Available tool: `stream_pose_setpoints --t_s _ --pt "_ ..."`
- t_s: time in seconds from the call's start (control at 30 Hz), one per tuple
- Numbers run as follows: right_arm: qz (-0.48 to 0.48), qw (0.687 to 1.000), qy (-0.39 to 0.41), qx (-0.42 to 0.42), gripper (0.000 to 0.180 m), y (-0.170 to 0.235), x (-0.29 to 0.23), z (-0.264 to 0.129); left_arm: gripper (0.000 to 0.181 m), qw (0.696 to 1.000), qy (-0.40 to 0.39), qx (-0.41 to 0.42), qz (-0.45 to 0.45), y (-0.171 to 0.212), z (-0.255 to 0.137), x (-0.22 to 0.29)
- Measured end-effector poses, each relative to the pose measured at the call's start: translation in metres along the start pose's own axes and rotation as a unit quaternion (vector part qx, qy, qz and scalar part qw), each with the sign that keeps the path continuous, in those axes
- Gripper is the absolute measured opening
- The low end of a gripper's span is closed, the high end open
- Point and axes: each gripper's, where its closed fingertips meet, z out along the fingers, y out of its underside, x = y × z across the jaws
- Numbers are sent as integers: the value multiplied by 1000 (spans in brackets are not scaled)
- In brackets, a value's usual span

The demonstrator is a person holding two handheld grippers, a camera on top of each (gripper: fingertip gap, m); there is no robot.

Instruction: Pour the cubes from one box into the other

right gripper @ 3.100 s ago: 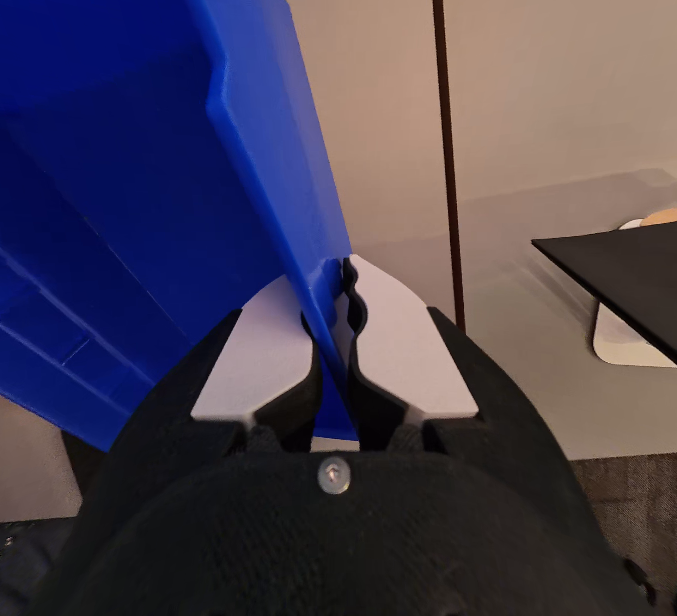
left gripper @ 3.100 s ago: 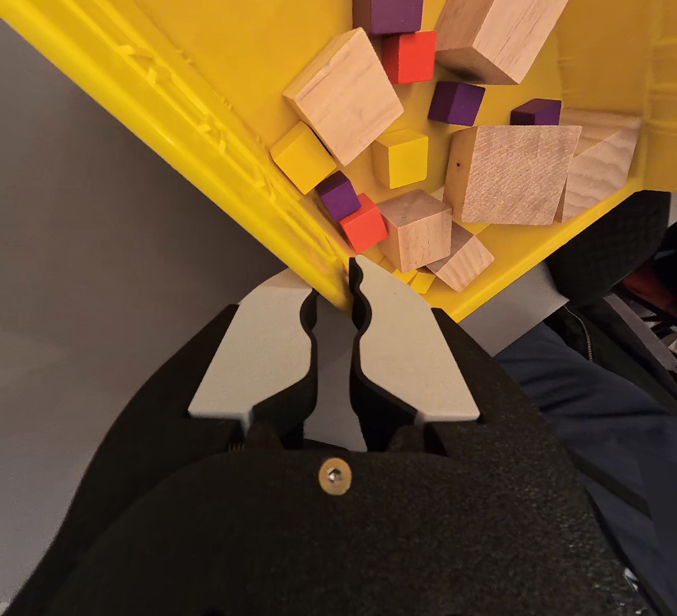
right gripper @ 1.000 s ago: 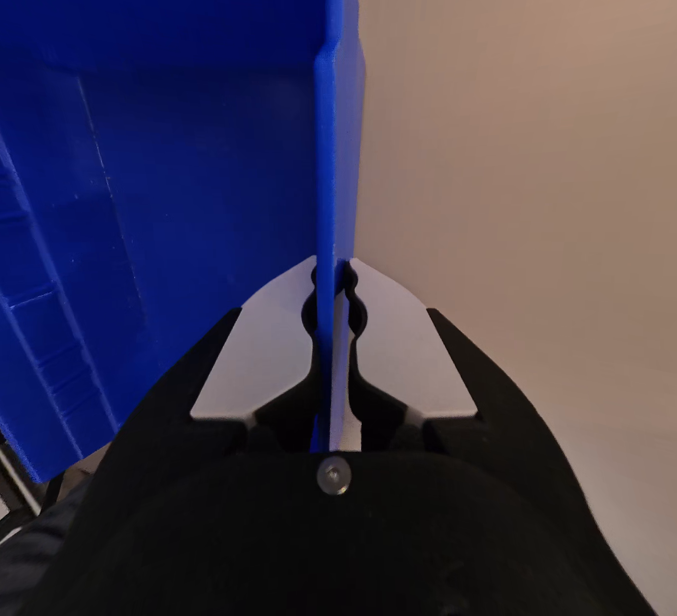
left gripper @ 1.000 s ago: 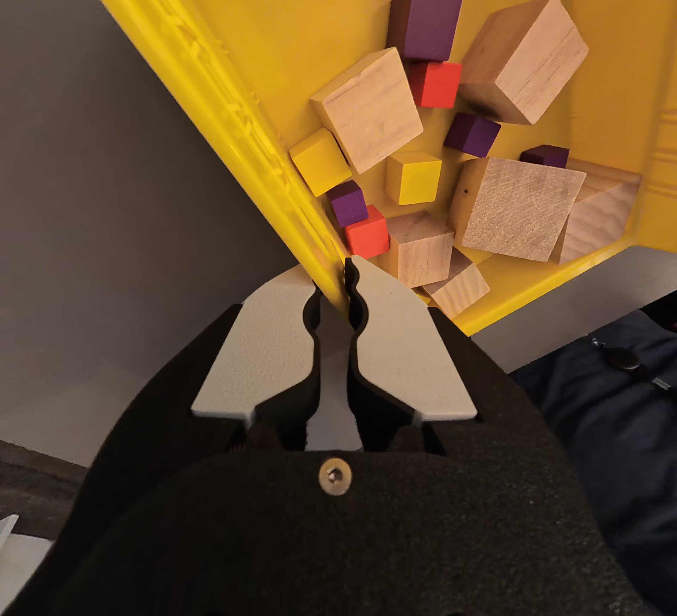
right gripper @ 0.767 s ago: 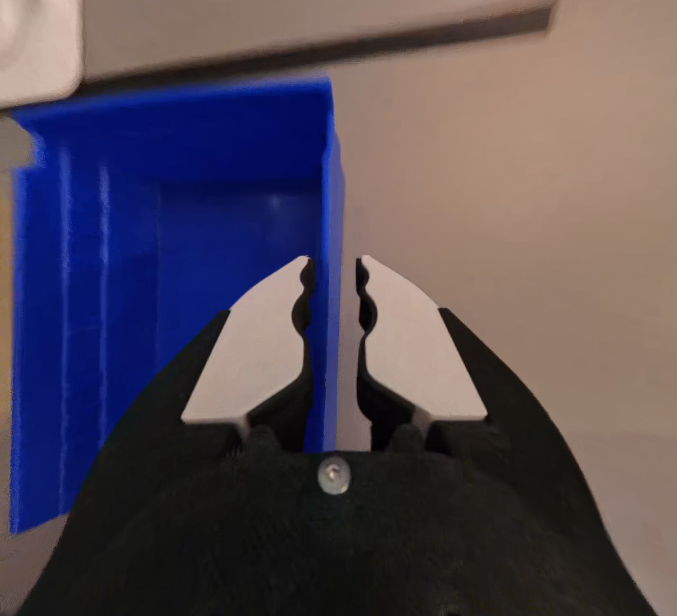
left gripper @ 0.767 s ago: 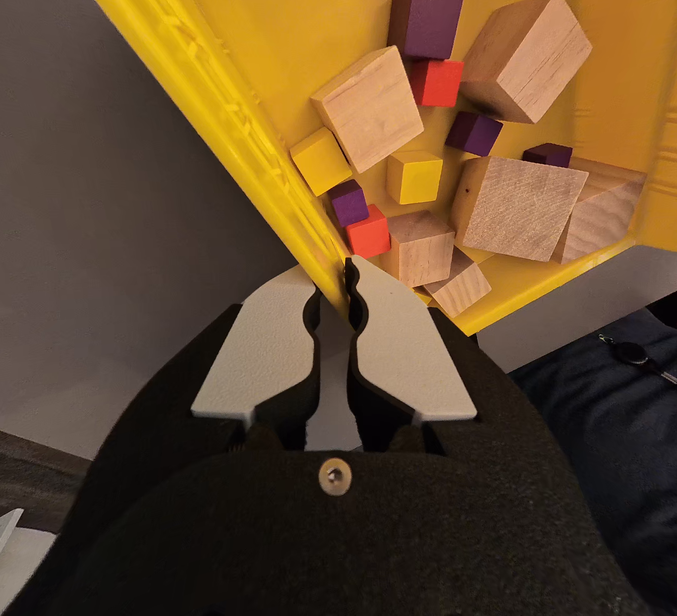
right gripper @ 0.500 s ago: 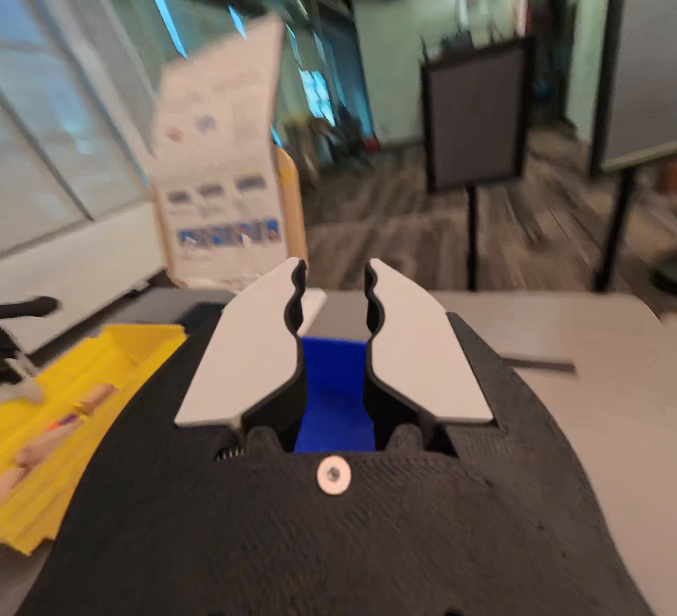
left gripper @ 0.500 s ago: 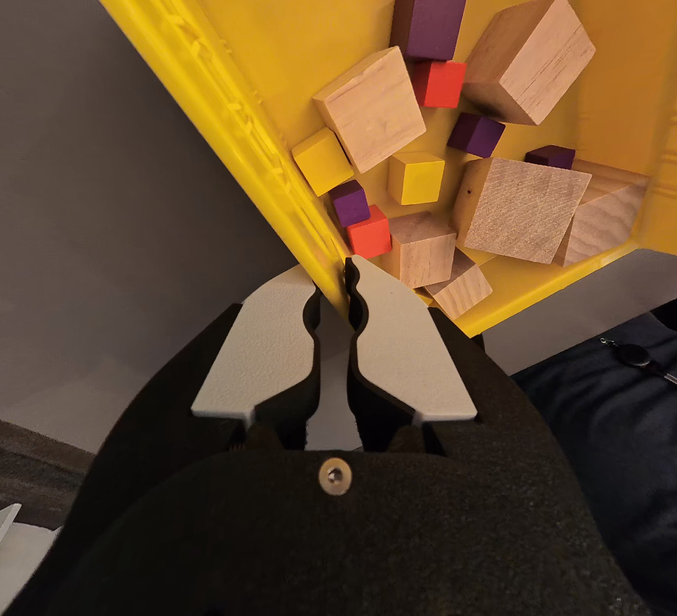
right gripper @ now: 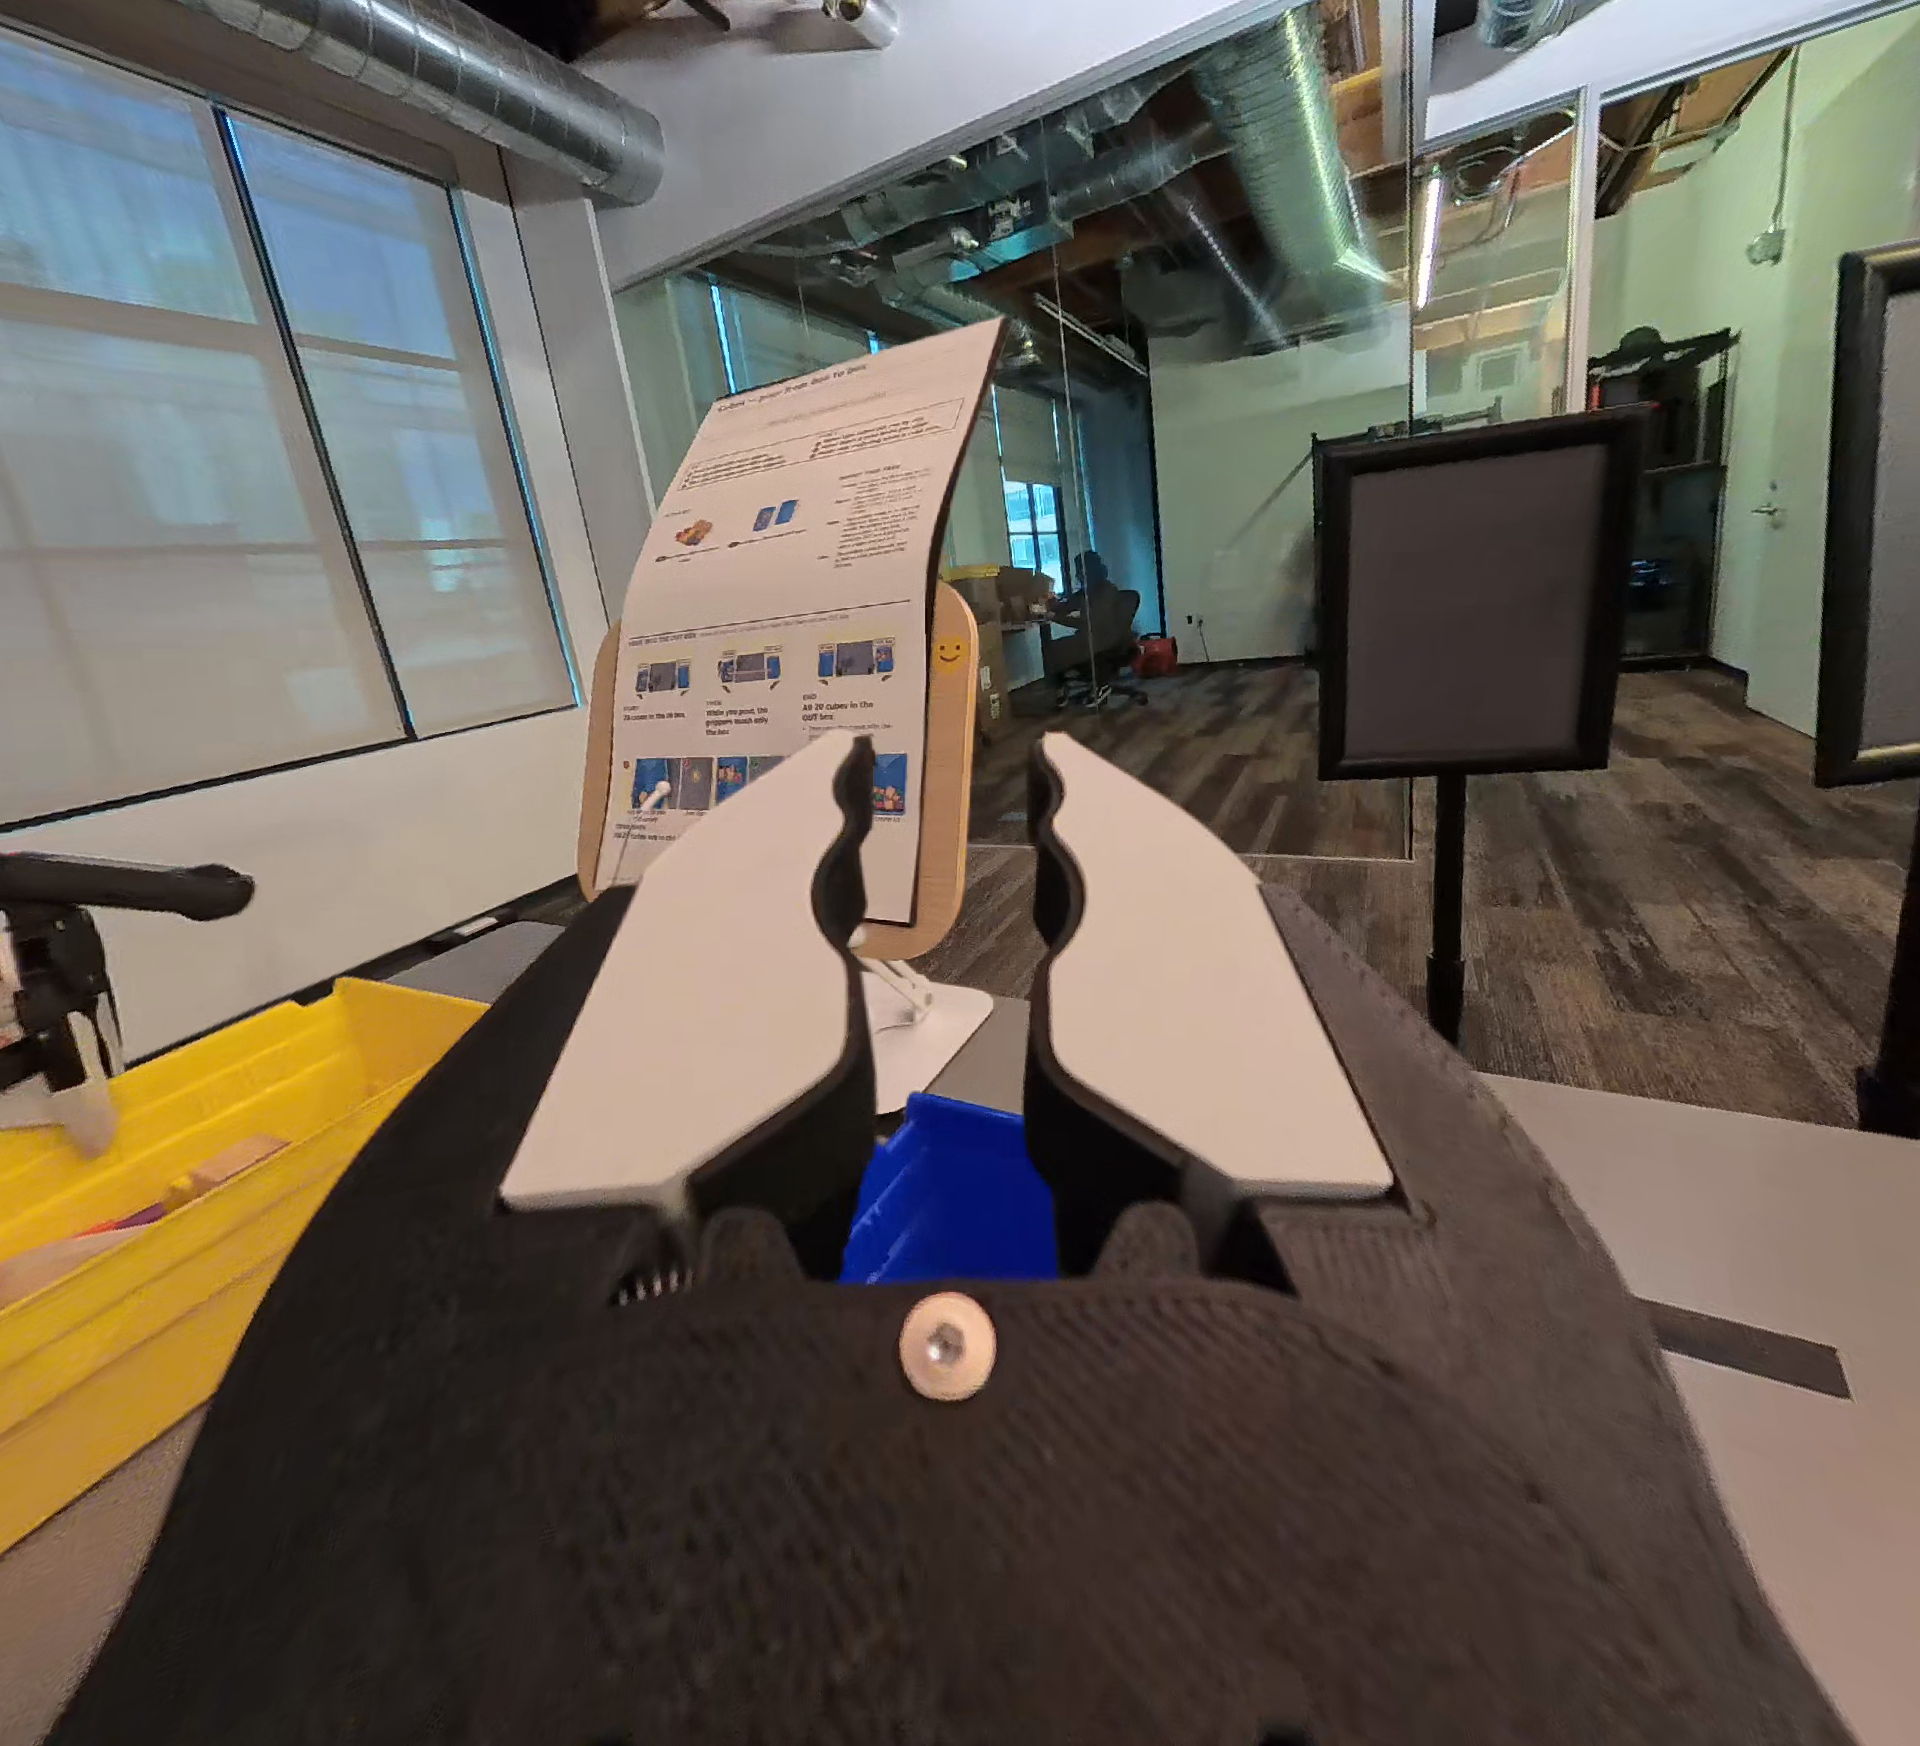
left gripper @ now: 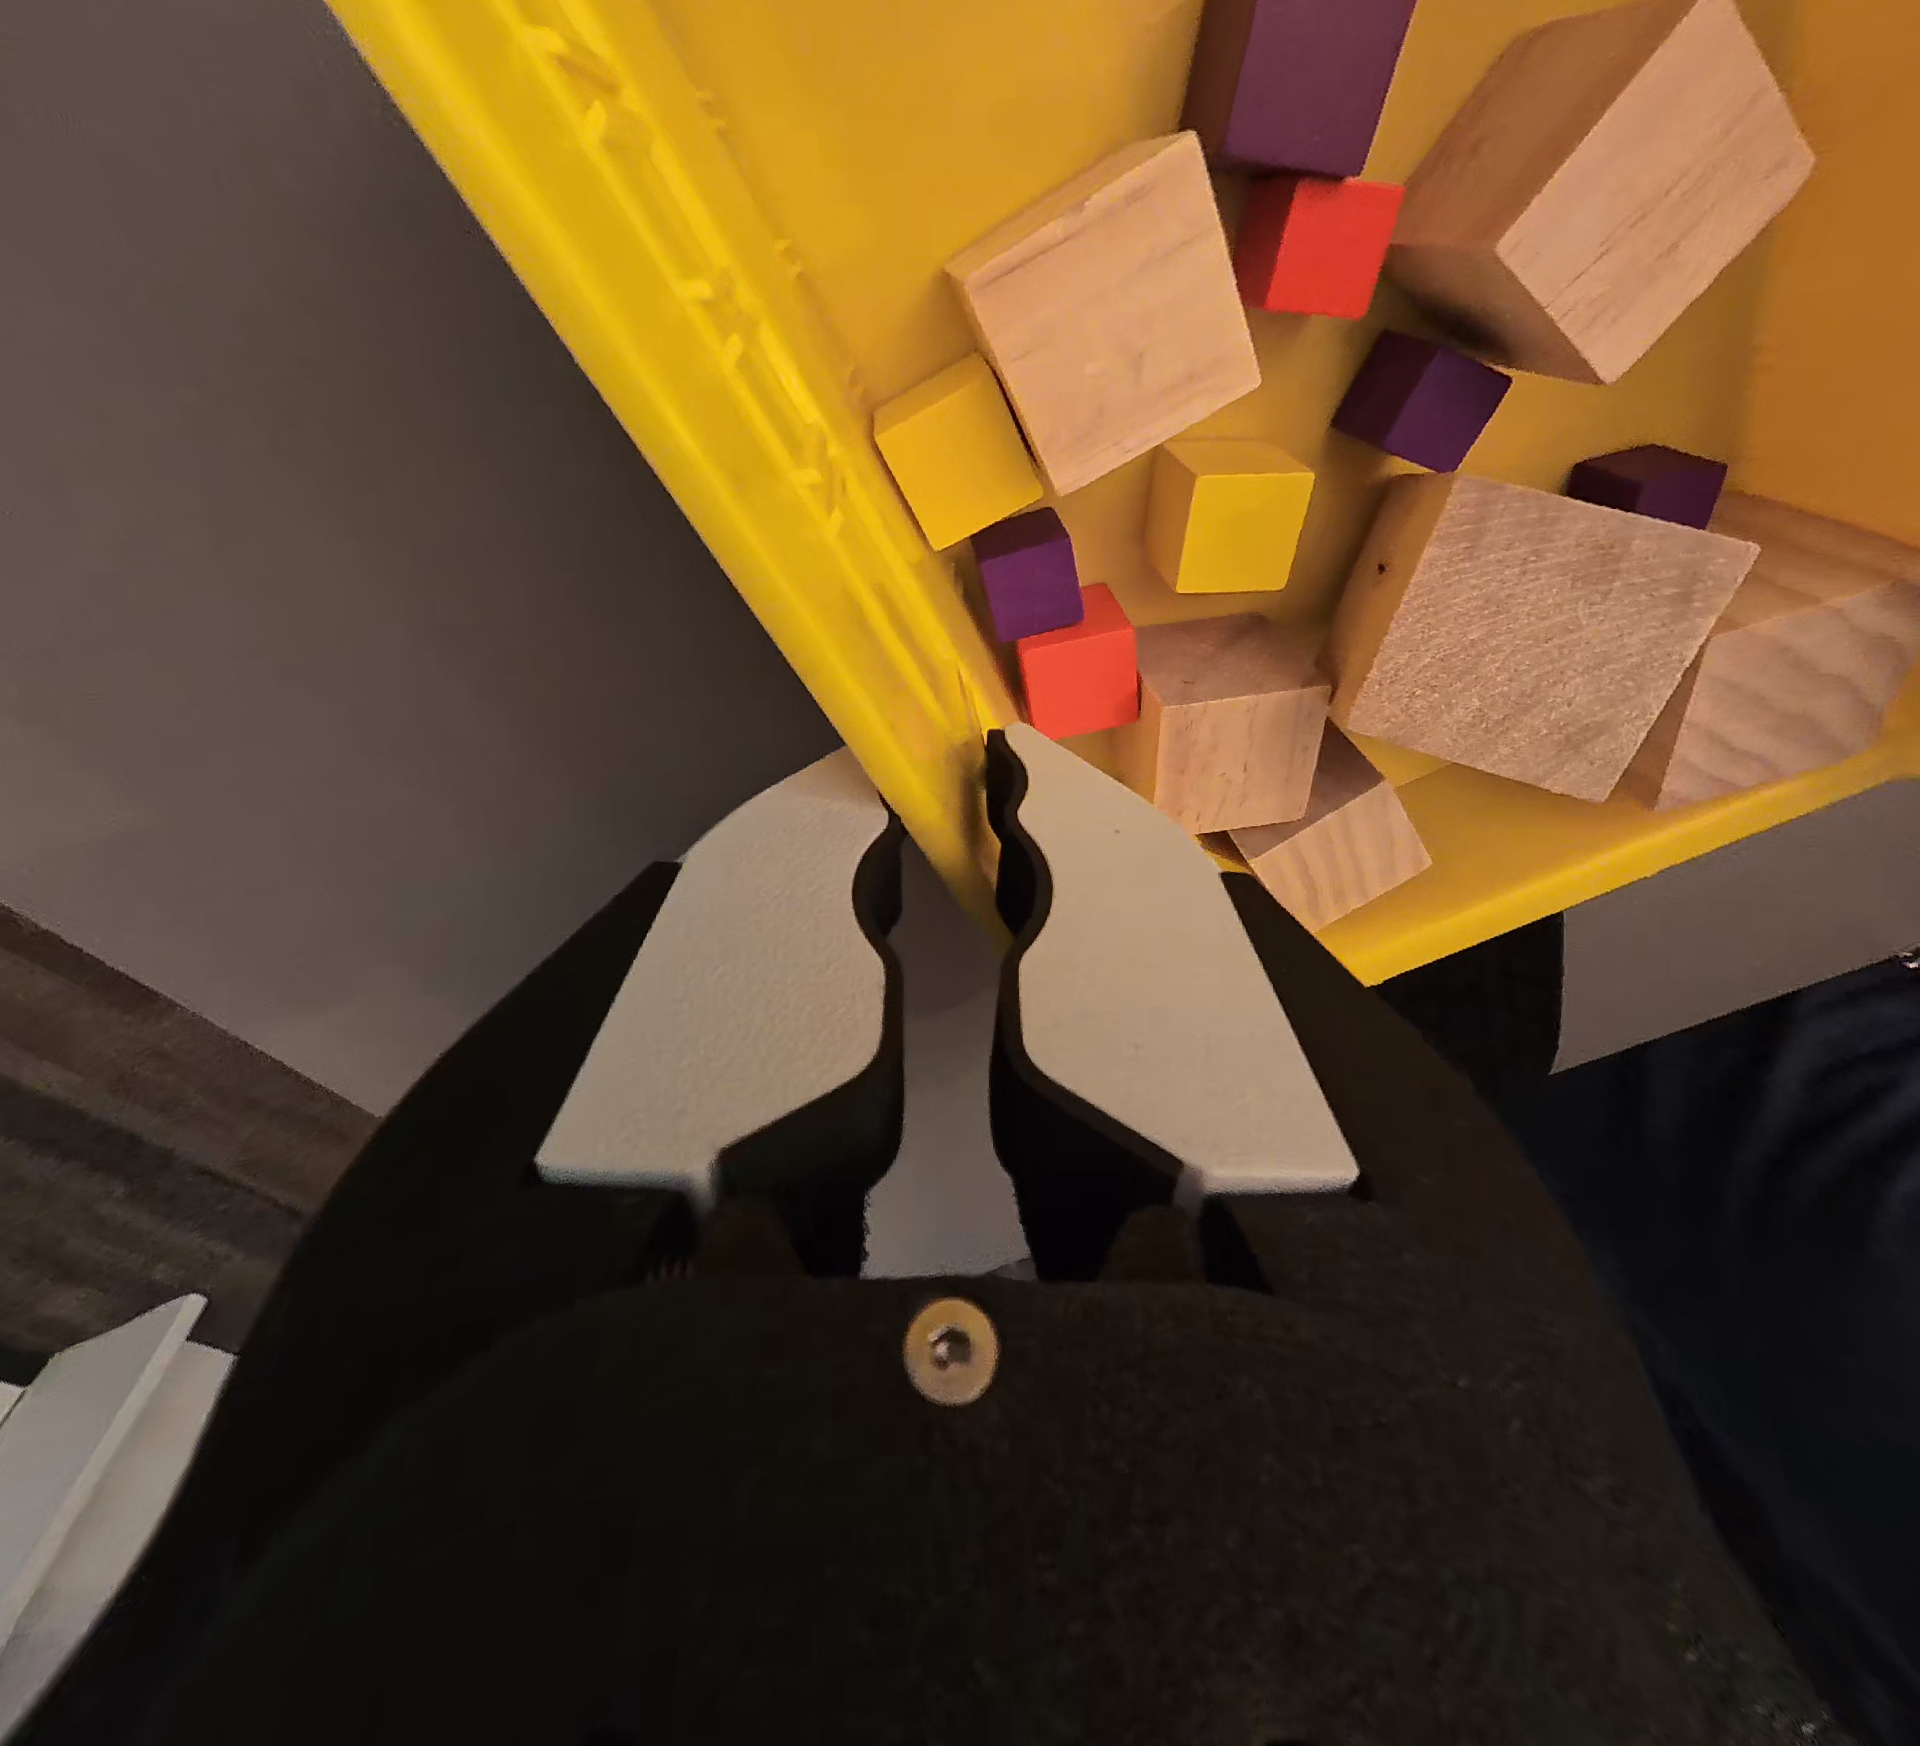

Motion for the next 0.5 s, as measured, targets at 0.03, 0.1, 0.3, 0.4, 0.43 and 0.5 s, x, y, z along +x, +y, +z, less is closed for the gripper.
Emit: stream_pose_setpoints --t_s 0.03,0.1,0.3,0.4,0.43,0.5 --pt "-1 1000 2 4 28 1 2 -1 13 1000 0 0 1 1 0 -1" --pt "-1 1000 7 7 28 4 4 -2 13 1000 -7 -3 4 3 0 -4" --pt "-45 998 20 -43 28 22 4 5 14 1000 -9 6 1 13 -1 -14" --pt "-38 998 10 -48 27 28 -1 11 14 1000 -16 4 3 20 -2 -26" --pt "-31 999 3 -43 26 28 -4 13 15 1000 -22 2 6 22 -2 -30" --pt "-22 999 -7 -38 23 28 -10 16 15 999 -34 2 8 25 -4 -41"
